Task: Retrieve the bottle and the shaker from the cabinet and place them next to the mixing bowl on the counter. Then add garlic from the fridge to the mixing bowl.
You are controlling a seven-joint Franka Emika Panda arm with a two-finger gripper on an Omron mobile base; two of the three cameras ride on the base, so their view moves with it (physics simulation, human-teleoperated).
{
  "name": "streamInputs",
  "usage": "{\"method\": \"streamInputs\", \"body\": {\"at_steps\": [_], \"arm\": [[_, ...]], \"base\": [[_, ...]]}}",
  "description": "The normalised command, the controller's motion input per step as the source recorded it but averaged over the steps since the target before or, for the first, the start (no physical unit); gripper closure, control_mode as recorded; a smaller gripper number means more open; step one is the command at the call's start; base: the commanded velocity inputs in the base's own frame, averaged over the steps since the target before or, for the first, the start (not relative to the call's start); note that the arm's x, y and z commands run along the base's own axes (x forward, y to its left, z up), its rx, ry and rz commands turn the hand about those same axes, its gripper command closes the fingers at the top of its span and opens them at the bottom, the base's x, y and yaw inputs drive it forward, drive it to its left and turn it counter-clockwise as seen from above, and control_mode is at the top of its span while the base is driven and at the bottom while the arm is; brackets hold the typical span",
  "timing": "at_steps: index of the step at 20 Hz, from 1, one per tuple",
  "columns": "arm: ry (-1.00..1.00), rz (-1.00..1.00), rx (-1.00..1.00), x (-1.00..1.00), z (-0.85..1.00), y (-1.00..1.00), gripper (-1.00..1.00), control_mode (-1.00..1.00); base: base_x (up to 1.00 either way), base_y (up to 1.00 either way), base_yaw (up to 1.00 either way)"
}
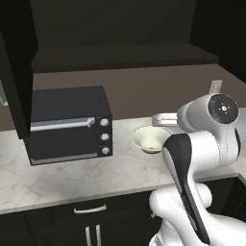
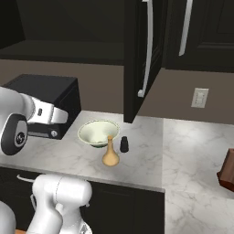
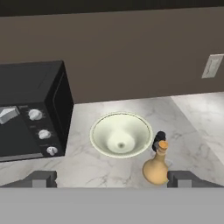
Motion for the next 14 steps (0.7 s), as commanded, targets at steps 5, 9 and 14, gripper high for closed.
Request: {"method": "streamInputs", "body": {"at_steps": [5, 9, 14], "arm": [[0.0, 0.0, 0.0, 0.0, 0.0, 0.0, -1.0, 1.0], [0.0, 0.0, 0.0, 0.0, 0.0, 0.0, -1.0, 1.0], [0.0, 0.0, 0.0, 0.0, 0.0, 0.0, -1.0, 1.0]], "base": [[-0.89, 0.0, 0.0], [-1.0, 0.01, 0.0], [-0.78, 0.1, 0.01]]}}
